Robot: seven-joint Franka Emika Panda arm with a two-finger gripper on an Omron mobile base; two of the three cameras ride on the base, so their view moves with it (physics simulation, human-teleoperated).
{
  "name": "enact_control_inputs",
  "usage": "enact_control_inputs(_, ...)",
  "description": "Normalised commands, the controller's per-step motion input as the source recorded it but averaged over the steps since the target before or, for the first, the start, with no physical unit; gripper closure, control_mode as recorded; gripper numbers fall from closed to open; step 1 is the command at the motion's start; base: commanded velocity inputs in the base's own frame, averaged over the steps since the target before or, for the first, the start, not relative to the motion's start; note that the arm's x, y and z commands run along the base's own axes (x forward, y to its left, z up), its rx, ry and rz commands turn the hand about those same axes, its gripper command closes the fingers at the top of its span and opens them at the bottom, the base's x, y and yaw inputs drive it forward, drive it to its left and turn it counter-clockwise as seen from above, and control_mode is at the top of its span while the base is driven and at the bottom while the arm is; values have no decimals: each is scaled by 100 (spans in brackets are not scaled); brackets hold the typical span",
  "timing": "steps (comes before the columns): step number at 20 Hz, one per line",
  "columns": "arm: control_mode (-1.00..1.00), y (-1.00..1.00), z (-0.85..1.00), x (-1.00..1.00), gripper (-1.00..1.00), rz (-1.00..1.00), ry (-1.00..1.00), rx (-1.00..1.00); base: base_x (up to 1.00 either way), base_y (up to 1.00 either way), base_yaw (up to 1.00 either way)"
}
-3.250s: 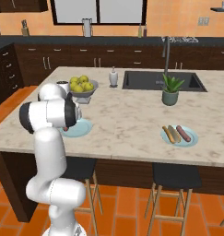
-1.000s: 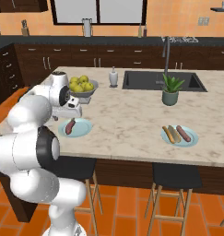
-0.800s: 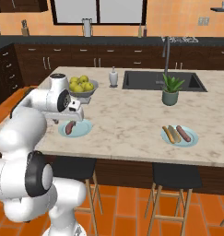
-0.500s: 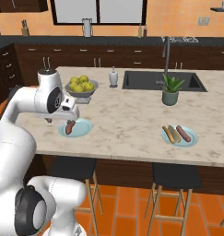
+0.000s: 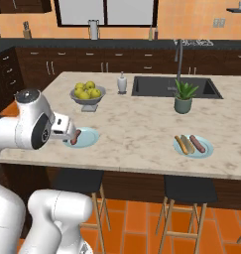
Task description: Place one bun and one sausage from the bowl on each plate.
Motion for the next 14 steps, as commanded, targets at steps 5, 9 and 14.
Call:
enact_control_inputs(5,100,0,0,0,-100,0,0,0,0,0,0)
enact_control_inputs(9,100,0,0,0,-100,0,0,0,-45,-52,-14)
enact_control_inputs(14,100,0,0,0,-100,0,0,0,-39,-95,-22)
